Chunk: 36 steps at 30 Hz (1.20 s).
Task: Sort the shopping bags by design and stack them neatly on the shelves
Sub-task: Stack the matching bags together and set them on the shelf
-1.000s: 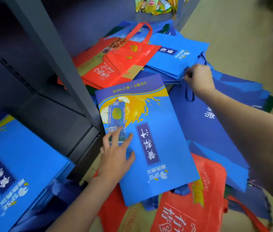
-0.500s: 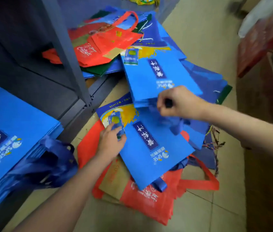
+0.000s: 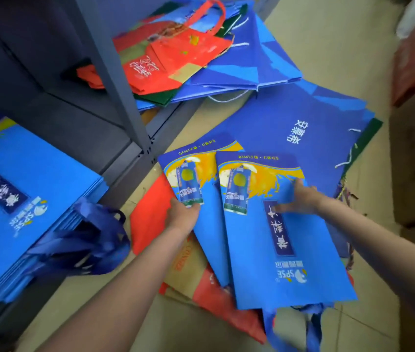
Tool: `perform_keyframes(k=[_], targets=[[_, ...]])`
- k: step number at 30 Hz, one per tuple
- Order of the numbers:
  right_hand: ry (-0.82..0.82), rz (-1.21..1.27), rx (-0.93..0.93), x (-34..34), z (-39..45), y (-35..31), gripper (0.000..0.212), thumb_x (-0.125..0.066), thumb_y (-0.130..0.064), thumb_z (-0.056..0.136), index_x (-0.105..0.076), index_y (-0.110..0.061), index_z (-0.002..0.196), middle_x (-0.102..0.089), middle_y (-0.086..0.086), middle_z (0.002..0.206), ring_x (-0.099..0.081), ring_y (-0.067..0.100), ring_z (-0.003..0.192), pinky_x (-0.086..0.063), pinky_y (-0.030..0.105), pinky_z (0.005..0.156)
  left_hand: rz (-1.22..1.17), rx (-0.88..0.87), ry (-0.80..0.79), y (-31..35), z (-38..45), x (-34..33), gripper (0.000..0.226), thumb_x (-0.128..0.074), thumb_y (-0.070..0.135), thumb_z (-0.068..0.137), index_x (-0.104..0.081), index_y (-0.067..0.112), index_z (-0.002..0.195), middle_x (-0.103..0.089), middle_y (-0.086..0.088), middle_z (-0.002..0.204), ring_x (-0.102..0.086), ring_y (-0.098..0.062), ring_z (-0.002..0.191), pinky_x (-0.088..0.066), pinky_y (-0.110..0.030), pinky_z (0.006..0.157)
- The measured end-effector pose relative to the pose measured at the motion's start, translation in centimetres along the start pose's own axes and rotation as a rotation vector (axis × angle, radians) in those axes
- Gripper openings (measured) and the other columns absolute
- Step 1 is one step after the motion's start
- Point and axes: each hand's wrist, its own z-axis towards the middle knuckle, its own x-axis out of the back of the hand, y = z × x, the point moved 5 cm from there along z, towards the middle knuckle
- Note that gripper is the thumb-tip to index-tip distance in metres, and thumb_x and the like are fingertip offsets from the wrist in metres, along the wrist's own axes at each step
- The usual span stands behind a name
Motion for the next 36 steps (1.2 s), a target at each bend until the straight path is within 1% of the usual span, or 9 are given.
perform_keyframes(k=[5, 9, 13, 16, 21, 24, 27, 33, 36], targets=[[0.269, 0.101, 0.113, 0.3, 0.7, -3.8, 0.096, -0.078, -0.047, 0.067, -0.025, -0.016, 0.141, -0.03, 0.015, 0.135, -0.033, 0.038, 0.124, -0.03, 0.047, 0.1, -0.139, -0.009, 0.04, -0.4, 2.0, -1.7, 0.09, -0.07, 0.041, 0.052, -0.041, 0.004, 0.129, -0.056, -0.017, 0.125, -0.058, -0.031, 0.111, -0.049, -0.048, 0.092], [0.251, 0.075, 0.199, -0.8, 2.1, -9.0, 0.092, -0.069, -0.055, 0.073, -0.023, -0.015, 0.141, -0.03, 0.013, 0.137, -0.029, 0.035, 0.128, -0.03, 0.049, 0.101, -0.108, 0.008, 0.069, -1.3, 2.4, -1.9, 0.087, -0.062, 0.045, 0.041, -0.054, 0.0, 0.116, -0.061, -0.022, 0.114, -0.062, -0.035, 0.101, -0.055, -0.045, 0.079], [0.33, 0.103, 0.146, -1.4, 2.6, -9.7, 0.088, -0.054, -0.063, 0.081, -0.018, -0.014, 0.144, -0.03, 0.014, 0.139, -0.03, 0.037, 0.128, -0.031, 0.049, 0.101, -0.095, 0.017, 0.009, -1.2, 1.1, -1.4, 0.052, -0.064, 0.02, 0.068, -0.054, -0.001, 0.114, -0.061, -0.024, 0.113, -0.061, -0.026, 0.085, -0.044, -0.03, 0.063], [0.287, 0.326, 0.196, -1.1, 1.3, -7.3, 0.083, -0.064, -0.049, 0.082, -0.024, -0.011, 0.143, -0.033, 0.019, 0.139, -0.031, 0.039, 0.128, -0.027, 0.044, 0.105, -0.091, -0.028, 0.008, -0.4, -0.8, -1.2, 0.051, -0.062, 0.01, 0.078, -0.047, 0.005, 0.126, -0.055, -0.019, 0.121, -0.058, -0.027, 0.102, -0.049, -0.035, 0.082], [0.379, 0.59, 0.223, -1.3, -4.0, -2.6, 0.081, -0.078, -0.029, 0.074, -0.033, -0.016, 0.139, -0.035, 0.015, 0.137, -0.031, 0.03, 0.13, -0.029, 0.043, 0.104, 0.031, -0.187, 0.056, 1.9, -6.1, -1.3, 0.066, -0.057, 0.006, 0.084, -0.026, 0.001, 0.143, -0.034, -0.02, 0.131, -0.04, -0.034, 0.123, -0.035, -0.037, 0.103], [0.493, 0.657, 0.345, -1.2, -7.6, -2.8, 0.079, -0.079, -0.021, 0.073, -0.034, -0.013, 0.138, -0.035, 0.013, 0.133, -0.037, 0.026, 0.126, -0.032, 0.04, 0.105, -0.047, -0.314, 0.165, 2.3, -9.3, 1.2, 0.067, -0.054, 0.004, 0.083, -0.027, 0.003, 0.143, -0.035, -0.015, 0.128, -0.042, -0.032, 0.119, -0.034, -0.039, 0.103], [0.578, 0.657, 0.507, -0.3, -10.7, -6.6, 0.077, -0.077, -0.016, 0.075, -0.035, -0.012, 0.138, -0.036, 0.012, 0.131, -0.04, 0.021, 0.121, -0.031, 0.026, 0.099, -0.091, -0.357, 0.343, 2.0, -10.7, 5.9, 0.07, -0.053, 0.01, 0.085, -0.022, 0.004, 0.146, -0.033, -0.013, 0.135, -0.036, -0.028, 0.126, -0.027, -0.031, 0.107], [0.606, 0.473, 0.905, -1.1, -15.8, -19.1, 0.07, -0.076, -0.006, 0.075, -0.041, 0.002, 0.135, -0.043, 0.022, 0.126, -0.039, 0.017, 0.116, -0.019, 0.001, 0.094, -0.218, -0.156, 0.631, -2.4, -10.7, 17.5, 0.056, -0.053, 0.008, 0.089, -0.031, -0.006, 0.139, -0.036, -0.025, 0.134, -0.032, -0.034, 0.126, -0.025, -0.034, 0.103], [0.511, 0.411, 1.018, -3.3, -17.8, -24.9, 0.068, -0.074, -0.006, 0.076, -0.041, 0.005, 0.135, -0.043, 0.025, 0.128, -0.042, 0.025, 0.12, -0.016, 0.001, 0.098, -0.264, -0.086, 0.729, -5.9, -12.1, 22.2, 0.048, -0.051, 0.008, 0.09, -0.037, -0.01, 0.132, -0.038, -0.027, 0.126, -0.038, -0.038, 0.117, -0.032, -0.038, 0.097]])
